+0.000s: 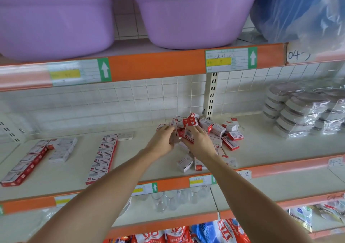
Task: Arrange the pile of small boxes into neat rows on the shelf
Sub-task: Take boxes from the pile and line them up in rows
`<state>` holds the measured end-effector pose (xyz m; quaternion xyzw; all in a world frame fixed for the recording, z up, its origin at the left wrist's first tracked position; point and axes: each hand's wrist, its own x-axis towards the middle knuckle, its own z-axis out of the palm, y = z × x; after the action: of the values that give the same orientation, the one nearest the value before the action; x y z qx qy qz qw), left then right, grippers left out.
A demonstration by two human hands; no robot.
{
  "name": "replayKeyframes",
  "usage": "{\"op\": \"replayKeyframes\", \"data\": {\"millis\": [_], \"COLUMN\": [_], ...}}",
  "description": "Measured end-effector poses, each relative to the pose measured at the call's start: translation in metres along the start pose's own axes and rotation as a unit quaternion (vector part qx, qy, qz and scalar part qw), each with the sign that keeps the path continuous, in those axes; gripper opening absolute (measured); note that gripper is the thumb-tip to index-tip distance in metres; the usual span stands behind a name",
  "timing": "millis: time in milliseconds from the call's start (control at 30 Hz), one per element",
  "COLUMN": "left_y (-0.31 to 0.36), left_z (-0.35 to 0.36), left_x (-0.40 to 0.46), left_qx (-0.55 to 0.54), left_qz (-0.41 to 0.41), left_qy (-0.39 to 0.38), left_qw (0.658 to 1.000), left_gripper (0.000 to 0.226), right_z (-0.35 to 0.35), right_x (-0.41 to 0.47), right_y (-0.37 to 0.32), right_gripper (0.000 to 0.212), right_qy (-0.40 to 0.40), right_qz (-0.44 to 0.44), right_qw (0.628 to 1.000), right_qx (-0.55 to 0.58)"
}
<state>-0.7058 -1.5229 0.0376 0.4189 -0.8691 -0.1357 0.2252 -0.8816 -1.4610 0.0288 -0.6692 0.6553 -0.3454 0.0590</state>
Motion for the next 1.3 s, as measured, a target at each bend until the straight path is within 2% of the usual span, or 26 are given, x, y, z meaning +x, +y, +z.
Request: {"op": "replayKeyframes", "data": {"millis": [367,467,533,633,800,867,1067,1300], "left_y": [-0.054,-0.066,-0.073,-0.081,-0.091,-0.093,-0.093,-0.089], "left_z": [-0.028,-0.030,-0.032,-0.035,-0.038,-0.039,-0.042,-0.041], "left_x": [-0.053,-0.066,-0.073,-0.081,-0.089,-0.090,-0.089,-0.084], "left_qx": [0.031,0.039,0.051,0.064,0.059,0.051,0.040,0.062], "left_qz": [-0.145,-0.169,-0.177,-0.182,-0.195,-0.199,-0.206,-0.212], "left_qy": [-0.009,-0.007,-0.003,-0.007,-0.024,-0.027,-0.041,-0.062], "left_qw": [0.989,0.985,0.983,0.981,0.979,0.978,0.977,0.973], "left_gripper": [0.056,0.055,0.055,0.058,0.056,0.056,0.063,0.063], "right_z": [0.045,0.058,0.067,0.079,0.087,0.090,0.088,0.084], "right_x": [0.005,0.003,0.001,0.000,0.005,0.007,0.012,0.014], "right_y": [-0.053,-0.065,-0.072,-0.076,-0.083,-0.084,-0.083,-0.080], "right_gripper": [0.047,0.049,0.042,0.029,0.024,0.023,0.030,0.033], "right_qy": [-0.099,-0.152,-0.182,-0.207,-0.218,-0.220,-0.242,-0.247], "right_qz": [-0.028,-0.002,0.019,-0.003,-0.028,-0.034,0.031,0.030], "right_qw": [0.993,0.986,0.981,0.978,0.974,0.973,0.967,0.967], "right_qx": [0.064,0.070,0.056,0.024,0.064,0.058,0.068,0.055]}}
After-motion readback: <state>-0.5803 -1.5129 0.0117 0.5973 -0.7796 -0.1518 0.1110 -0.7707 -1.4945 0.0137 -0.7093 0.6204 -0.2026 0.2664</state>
